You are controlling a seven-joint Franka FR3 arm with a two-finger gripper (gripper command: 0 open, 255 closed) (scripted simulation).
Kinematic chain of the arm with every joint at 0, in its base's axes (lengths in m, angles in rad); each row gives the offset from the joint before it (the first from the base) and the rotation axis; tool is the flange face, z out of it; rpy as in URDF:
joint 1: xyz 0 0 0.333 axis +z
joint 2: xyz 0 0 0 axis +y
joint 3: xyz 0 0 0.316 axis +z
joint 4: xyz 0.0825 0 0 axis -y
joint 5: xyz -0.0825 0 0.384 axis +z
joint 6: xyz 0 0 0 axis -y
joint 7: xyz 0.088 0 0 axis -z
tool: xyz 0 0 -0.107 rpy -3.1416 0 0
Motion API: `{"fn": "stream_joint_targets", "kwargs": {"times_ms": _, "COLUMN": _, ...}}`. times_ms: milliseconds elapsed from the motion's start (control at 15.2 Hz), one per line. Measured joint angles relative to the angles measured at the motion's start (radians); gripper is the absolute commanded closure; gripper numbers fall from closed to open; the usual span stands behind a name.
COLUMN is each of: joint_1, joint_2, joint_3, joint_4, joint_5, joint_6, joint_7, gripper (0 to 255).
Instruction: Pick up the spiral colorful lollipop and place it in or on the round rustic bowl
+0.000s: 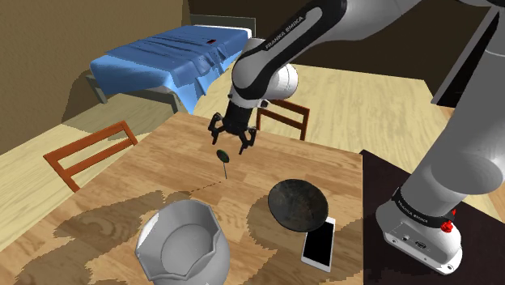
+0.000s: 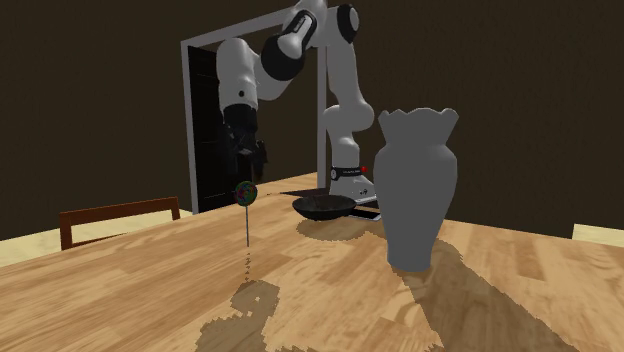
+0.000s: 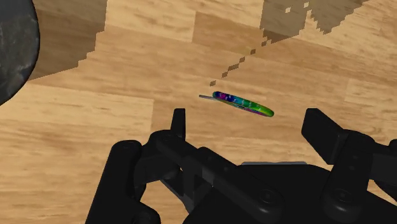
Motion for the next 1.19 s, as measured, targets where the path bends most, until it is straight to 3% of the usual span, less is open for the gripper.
{"fn": "stream_joint_targets", "kwargs": {"times_ms": 462, "joint_1": 0.028, "joint_2": 0.103, "joint_3": 0.004, "joint_4": 0.026, "joint_5": -0.013, "joint_6": 0.088, "joint_7": 0.023, "gripper": 0}}
{"fn": "stream_joint_targets", "kwargs": {"times_ms": 924, "joint_1": 0.035, "joint_2": 0.124, "joint_3": 0.003, "joint_4": 0.035, "joint_5": -0.02, "joint_6": 0.101, "joint_7": 0.029, "gripper": 0}}
{"fn": "stream_joint_targets", "kwargs": {"times_ms": 990, "joint_1": 0.035, "joint_2": 0.124, "joint_3": 0.003, "joint_4": 0.035, "joint_5": -0.02, "joint_6": 0.101, "joint_7": 0.029, "gripper": 255}}
{"fn": "stream_joint_targets", "kwargs": {"times_ms": 1188, "joint_1": 0.035, "joint_2": 0.123, "joint_3": 0.003, "joint_4": 0.036, "joint_5": -0.02, "joint_6": 0.101, "joint_7": 0.029, "gripper": 255}}
